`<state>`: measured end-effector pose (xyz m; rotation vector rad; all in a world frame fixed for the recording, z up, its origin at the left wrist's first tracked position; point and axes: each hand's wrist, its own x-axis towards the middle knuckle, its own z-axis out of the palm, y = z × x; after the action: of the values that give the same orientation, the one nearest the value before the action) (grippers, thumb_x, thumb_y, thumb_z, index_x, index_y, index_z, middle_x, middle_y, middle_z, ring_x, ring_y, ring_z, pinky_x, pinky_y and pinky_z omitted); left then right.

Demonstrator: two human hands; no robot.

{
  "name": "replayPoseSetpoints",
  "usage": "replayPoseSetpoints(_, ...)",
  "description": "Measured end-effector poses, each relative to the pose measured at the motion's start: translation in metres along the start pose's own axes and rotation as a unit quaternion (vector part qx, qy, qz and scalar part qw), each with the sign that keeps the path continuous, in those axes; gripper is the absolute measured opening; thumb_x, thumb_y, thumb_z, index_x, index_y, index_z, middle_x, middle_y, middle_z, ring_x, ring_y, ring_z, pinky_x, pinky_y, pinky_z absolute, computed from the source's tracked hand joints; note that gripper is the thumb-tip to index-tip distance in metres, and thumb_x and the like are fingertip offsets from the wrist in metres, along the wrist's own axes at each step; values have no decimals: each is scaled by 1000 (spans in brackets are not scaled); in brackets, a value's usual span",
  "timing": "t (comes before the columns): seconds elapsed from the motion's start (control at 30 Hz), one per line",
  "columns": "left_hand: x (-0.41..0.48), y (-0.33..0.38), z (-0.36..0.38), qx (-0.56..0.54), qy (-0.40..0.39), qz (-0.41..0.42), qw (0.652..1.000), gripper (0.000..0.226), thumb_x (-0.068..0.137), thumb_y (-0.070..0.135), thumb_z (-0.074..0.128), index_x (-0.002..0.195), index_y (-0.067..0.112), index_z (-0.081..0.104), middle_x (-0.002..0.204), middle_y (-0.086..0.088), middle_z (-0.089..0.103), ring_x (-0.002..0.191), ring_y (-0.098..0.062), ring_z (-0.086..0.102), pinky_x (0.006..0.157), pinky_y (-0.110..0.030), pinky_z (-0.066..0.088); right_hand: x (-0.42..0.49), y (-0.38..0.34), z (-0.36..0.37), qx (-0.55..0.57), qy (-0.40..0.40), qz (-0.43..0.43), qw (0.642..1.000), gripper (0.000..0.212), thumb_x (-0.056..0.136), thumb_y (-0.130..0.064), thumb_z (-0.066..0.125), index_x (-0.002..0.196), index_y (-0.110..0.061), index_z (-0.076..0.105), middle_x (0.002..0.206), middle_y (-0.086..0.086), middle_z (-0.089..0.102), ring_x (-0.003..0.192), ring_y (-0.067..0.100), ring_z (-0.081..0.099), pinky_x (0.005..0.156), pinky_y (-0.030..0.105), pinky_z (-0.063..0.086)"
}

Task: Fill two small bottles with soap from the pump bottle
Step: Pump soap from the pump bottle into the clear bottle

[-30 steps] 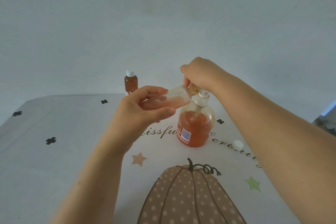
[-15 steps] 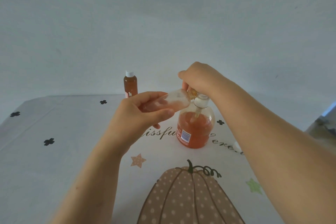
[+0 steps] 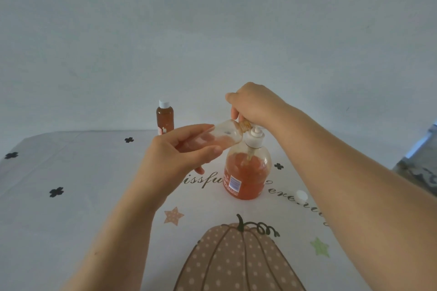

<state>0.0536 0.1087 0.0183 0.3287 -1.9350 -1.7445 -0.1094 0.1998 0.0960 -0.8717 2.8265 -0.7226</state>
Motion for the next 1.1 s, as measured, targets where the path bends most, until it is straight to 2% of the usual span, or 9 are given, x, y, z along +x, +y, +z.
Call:
replayPoseSetpoints(0.1,0,-1,0,2,0,-1,1000,41,69,18,84,109,25,74,90,3,77,69,-24,68,69,-37,59,0,1,0,3,-2,-1,1000,43,97,-29,42,76,-10,74,85,8,77,88,33,73,84,39,55)
replayPoseSetpoints(0.27,1,-2,-1,7,-2,-6,1000,38,71,14,84,107,23,74,83,4,76,62,-15,66,61,-27,55,4,5,9,-1,-17,8,1000,46,98,-32,40,73,-12,72,80,5,75,86,30,72,82,36,53)
replayPoseSetpoints(0.33,2,-3,-1,10,0,-10,1000,38,71,14,84,107,23,74,79,1,75,61,-15,66,61,-27,56,6,6,12,0,-23,12,1000,47,100,-32,40,71,-13,71,80,3,74,86,29,71,83,35,52)
replayPoseSetpoints(0.43,2,-3,-1,5,2,-16,1000,39,71,14,84,108,22,74,80,-4,76,64,-19,67,62,-31,59,8,7,14,6,-22,14,1000,48,100,-33,40,69,-13,70,79,4,74,86,29,72,88,37,53)
replayPoseSetpoints(0.53,3,-4,-1,-13,-3,-21,1000,39,72,10,84,110,18,74,80,-4,76,65,-19,66,58,-29,57,7,6,12,7,-20,15,1000,49,100,-32,40,68,-13,71,79,4,74,88,30,72,87,37,53)
replayPoseSetpoints(0.73,-1,-1,2,-46,-12,-11,999,40,73,11,82,112,14,73,87,-4,76,69,-19,67,61,-29,55,-2,2,0,6,6,-9,1000,45,98,-28,40,80,-7,76,80,5,75,89,32,73,83,38,54)
replayPoseSetpoints(0.83,-1,-1,3,-52,-9,-7,999,41,71,12,82,111,13,73,79,-1,74,69,-18,67,62,-29,56,-2,1,0,0,12,-17,1000,45,98,-28,40,79,-7,74,78,5,74,88,32,73,84,39,54)
replayPoseSetpoints(0.97,0,-1,3,-40,-8,-8,999,44,68,17,83,112,15,73,81,0,75,70,-19,68,63,-28,57,0,3,1,7,8,-19,1000,46,98,-30,41,78,-8,76,82,7,76,78,29,70,81,38,54)
replayPoseSetpoints(1.1,0,-3,2,-19,-9,-10,1000,41,71,16,82,111,18,73,88,-2,77,71,-21,70,65,-30,56,4,9,7,20,6,-18,1000,48,99,-34,41,71,-11,73,71,2,73,79,27,71,82,38,54)
